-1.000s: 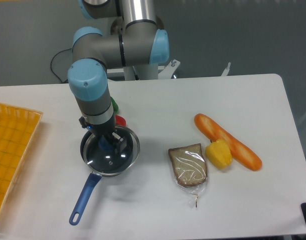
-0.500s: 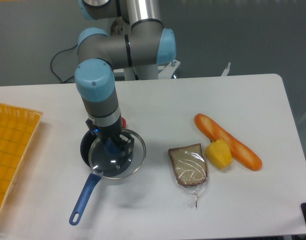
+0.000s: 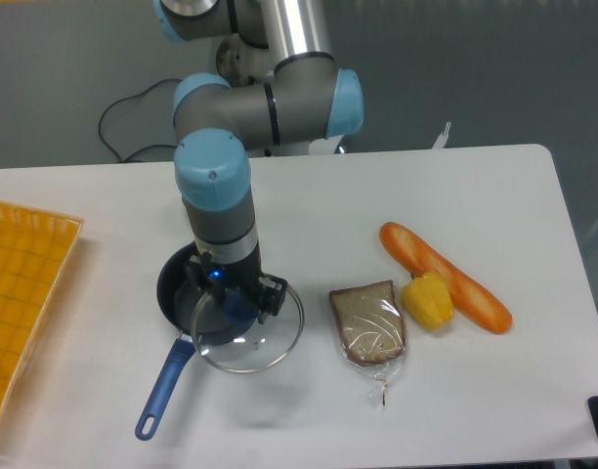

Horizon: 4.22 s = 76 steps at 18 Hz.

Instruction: Place the lid on the table

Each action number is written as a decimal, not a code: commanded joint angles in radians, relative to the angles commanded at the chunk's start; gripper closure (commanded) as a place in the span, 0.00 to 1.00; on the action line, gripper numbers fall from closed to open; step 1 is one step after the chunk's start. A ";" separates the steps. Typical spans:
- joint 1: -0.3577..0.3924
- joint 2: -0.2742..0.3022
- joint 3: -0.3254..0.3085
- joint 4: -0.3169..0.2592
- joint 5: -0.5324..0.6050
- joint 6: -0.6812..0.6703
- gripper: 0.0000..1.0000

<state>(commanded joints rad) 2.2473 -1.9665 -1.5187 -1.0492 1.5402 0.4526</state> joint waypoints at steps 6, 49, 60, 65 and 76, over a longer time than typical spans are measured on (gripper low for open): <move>0.003 -0.029 0.015 0.008 -0.031 -0.095 0.51; 0.078 -0.129 0.057 0.060 -0.092 -0.333 0.51; 0.078 -0.169 0.069 0.083 -0.092 -0.319 0.51; 0.077 -0.176 0.068 0.091 -0.091 -0.318 0.50; 0.075 -0.192 0.060 0.092 -0.084 -0.318 0.50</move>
<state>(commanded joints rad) 2.3225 -2.1583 -1.4588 -0.9572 1.4557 0.1350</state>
